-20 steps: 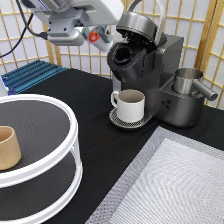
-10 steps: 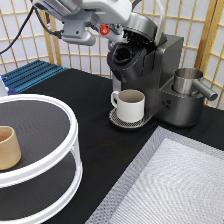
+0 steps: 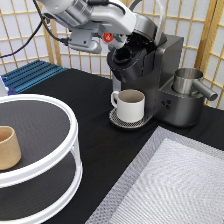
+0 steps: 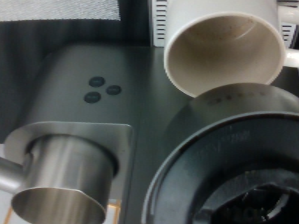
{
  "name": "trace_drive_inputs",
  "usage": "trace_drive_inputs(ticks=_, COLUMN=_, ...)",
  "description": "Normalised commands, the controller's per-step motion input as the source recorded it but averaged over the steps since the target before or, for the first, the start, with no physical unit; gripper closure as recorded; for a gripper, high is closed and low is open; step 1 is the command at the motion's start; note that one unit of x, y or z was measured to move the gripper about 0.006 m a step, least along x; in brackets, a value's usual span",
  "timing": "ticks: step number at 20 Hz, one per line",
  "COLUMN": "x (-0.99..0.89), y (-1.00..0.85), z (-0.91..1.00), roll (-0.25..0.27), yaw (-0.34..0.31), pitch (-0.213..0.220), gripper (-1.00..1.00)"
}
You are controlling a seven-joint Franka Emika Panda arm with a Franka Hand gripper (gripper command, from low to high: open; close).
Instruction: Make coffee
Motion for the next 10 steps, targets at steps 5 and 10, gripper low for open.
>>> trace_drive_inputs(ticks=5, x=0.12, y=0.14, z=-0.04, roll=0.000, yaw=0.000, pitch=0.039, gripper=1.00)
trace_drive_inputs(ticks=10, x=0.01, y=0.24, z=-0.06, roll=-0.003, yaw=0.000, pitch=0.019, gripper=1.00)
